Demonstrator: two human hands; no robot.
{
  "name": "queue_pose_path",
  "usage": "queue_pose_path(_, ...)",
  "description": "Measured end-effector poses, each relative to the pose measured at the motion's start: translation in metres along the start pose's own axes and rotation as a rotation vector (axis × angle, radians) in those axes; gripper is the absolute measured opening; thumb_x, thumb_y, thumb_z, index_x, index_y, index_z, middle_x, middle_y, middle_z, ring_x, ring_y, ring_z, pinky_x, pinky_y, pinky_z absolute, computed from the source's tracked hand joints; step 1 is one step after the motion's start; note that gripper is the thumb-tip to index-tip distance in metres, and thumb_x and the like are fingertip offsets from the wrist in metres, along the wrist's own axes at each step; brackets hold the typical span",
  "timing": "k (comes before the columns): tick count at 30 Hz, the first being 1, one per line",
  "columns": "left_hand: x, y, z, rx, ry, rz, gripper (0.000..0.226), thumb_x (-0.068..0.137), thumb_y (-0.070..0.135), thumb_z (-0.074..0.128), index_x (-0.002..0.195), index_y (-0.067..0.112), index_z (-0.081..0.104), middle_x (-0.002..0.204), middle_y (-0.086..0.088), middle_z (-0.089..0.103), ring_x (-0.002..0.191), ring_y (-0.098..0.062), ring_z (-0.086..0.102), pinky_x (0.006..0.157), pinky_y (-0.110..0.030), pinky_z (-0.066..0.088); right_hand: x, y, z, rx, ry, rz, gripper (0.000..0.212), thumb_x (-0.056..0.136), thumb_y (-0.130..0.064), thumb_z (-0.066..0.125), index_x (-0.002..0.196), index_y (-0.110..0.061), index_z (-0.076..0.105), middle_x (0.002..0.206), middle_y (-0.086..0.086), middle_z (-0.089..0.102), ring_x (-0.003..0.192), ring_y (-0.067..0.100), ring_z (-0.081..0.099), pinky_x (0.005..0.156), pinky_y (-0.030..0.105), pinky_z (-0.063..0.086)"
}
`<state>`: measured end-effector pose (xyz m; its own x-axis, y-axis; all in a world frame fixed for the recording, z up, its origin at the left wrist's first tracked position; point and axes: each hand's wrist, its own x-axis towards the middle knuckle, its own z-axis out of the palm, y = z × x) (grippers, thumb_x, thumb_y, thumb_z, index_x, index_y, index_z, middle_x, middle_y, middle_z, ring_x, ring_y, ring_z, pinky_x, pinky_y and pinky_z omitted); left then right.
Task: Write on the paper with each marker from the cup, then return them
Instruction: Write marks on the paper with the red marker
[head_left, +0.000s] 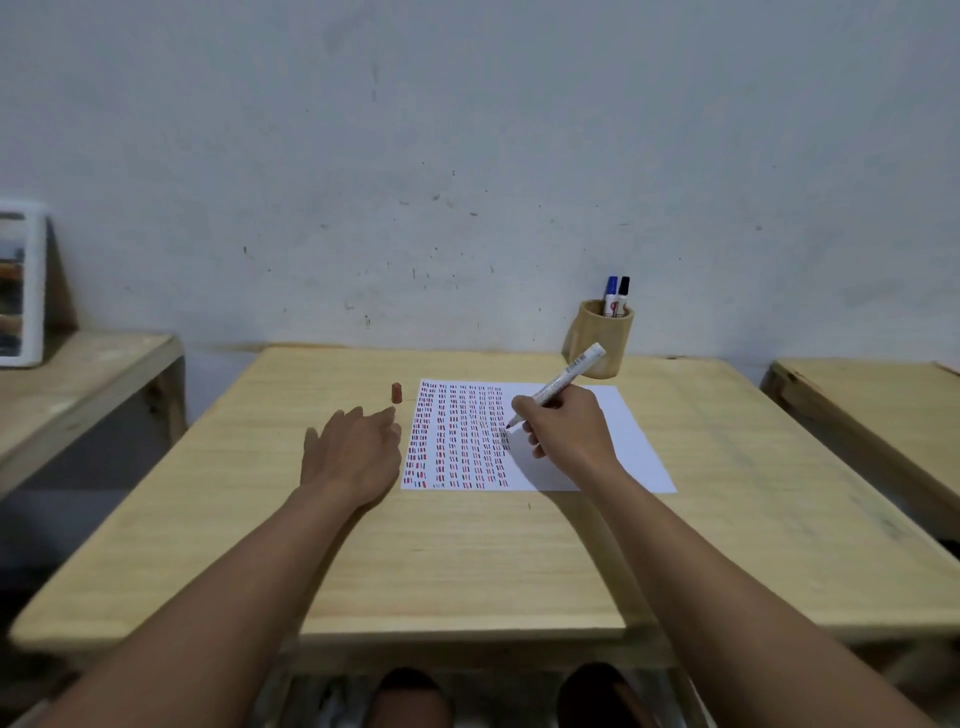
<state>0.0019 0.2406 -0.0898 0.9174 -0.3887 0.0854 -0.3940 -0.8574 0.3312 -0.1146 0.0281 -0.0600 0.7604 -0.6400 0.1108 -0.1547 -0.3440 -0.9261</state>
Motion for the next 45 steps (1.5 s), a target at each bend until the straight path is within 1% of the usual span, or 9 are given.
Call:
queue_pose_path(3, -0.003, -0.003, 0.008, 0.057, -0.037, 0.015, 0.052, 0.103, 0.039, 0.023, 0.154, 0.036, 0.033, 0.163, -0.010, 0.028, 0.153, -0.031, 0.015, 0.122, -0.057, 0.009, -0.005, 0.008, 0.000, -0.090, 0.017, 0.000, 0.020, 0.083, -0.026, 0.068, 0.081, -0.007, 0.066, 0.067, 0.003, 0.072, 0.047, 0.015, 0.060, 0.052, 0.028, 0.048)
queue_pose_path(6, -0.006, -0.002, 0.008, 0.048, -0.013, 0.029, 0.053, 0.103, 0.038, 0.022, 0.155, 0.036, 0.030, 0.166, -0.009, 0.021, 0.155, -0.030, 0.008, 0.123, -0.055, 0.005, -0.010, 0.015, 0.003, -0.159, 0.042, -0.003, 0.026, 0.084, -0.028, 0.068, 0.075, -0.003, 0.067, 0.061, -0.001, 0.070, 0.056, 0.016, 0.064, 0.056, 0.028, 0.046)
queue_pose_path(12, -0.006, -0.003, 0.009, 0.050, -0.007, 0.025, 0.053, 0.103, 0.039, 0.022, 0.155, 0.036, 0.029, 0.166, -0.009, 0.021, 0.155, -0.030, 0.009, 0.123, -0.055, 0.004, -0.009, 0.018, 0.006, -0.205, 0.014, -0.026, 0.034, 0.084, -0.029, 0.068, 0.075, 0.004, 0.070, 0.066, 0.008, 0.074, 0.066, 0.022, 0.072, 0.056, 0.028, 0.048)
queue_pose_path(21, -0.005, -0.007, 0.008, 0.095, -0.014, 0.028, 0.054, 0.103, 0.041, 0.020, 0.156, 0.037, 0.028, 0.166, -0.009, 0.021, 0.154, -0.031, 0.010, 0.123, -0.056, 0.006, -0.008, 0.018, 0.009, -0.211, -0.012, -0.039, 0.035, 0.085, -0.030, 0.068, 0.073, 0.003, 0.069, 0.065, 0.009, 0.074, 0.061, 0.022, 0.070, 0.059, 0.032, 0.053)
queue_pose_path(34, -0.005, -0.004, 0.012, 0.073, -0.007, 0.028, 0.054, 0.102, 0.040, 0.023, 0.154, 0.034, 0.033, 0.163, -0.009, 0.028, 0.153, -0.032, 0.015, 0.122, -0.057, 0.010, -0.011, 0.015, 0.005, -0.202, -0.009, -0.005, 0.027, 0.084, -0.025, 0.069, 0.066, -0.006, 0.064, 0.062, 0.004, 0.069, 0.052, 0.011, 0.059, 0.049, 0.024, 0.042)
queue_pose_path(37, -0.006, -0.001, 0.010, 0.006, 0.055, 0.002, 0.049, 0.100, 0.037, 0.033, 0.146, 0.025, 0.047, 0.153, -0.007, 0.047, 0.145, -0.032, 0.034, 0.119, -0.056, 0.020, -0.010, 0.015, 0.003, -0.132, 0.031, 0.028, 0.024, 0.084, -0.026, 0.069, 0.068, -0.010, 0.063, 0.061, -0.003, 0.068, 0.053, 0.006, 0.060, 0.050, 0.023, 0.040)
queue_pose_path(40, 0.000, 0.007, 0.001, -0.144, 0.222, -0.074, 0.037, 0.099, 0.032, 0.043, 0.132, 0.017, 0.052, 0.127, -0.008, 0.067, 0.120, -0.034, 0.058, 0.103, -0.049, 0.039, -0.005, 0.016, -0.001, -0.051, 0.061, 0.035, 0.028, 0.084, -0.031, 0.071, 0.084, -0.004, 0.067, 0.075, 0.003, 0.072, 0.065, 0.015, 0.064, 0.057, 0.028, 0.042)
queue_pose_path(42, 0.010, 0.011, -0.005, -0.238, 0.268, -0.082, 0.039, 0.099, 0.031, 0.048, 0.136, 0.018, 0.046, 0.127, -0.011, 0.066, 0.117, -0.036, 0.060, 0.095, -0.046, 0.045, -0.002, 0.014, -0.003, -0.004, 0.056, 0.029, 0.033, 0.084, -0.035, 0.074, 0.089, -0.003, 0.068, 0.080, 0.004, 0.072, 0.070, 0.016, 0.065, 0.060, 0.028, 0.042)
queue_pose_path(45, 0.030, 0.013, -0.011, -0.240, 0.194, 0.011, 0.055, 0.099, 0.030, 0.053, 0.151, 0.025, 0.035, 0.134, -0.012, 0.059, 0.121, -0.034, 0.057, 0.092, -0.043, 0.047, 0.000, 0.009, -0.004, 0.117, 0.021, 0.047, 0.031, 0.086, -0.033, 0.077, 0.095, -0.005, 0.068, 0.073, 0.003, 0.068, 0.057, 0.012, 0.059, 0.054, 0.023, 0.044)
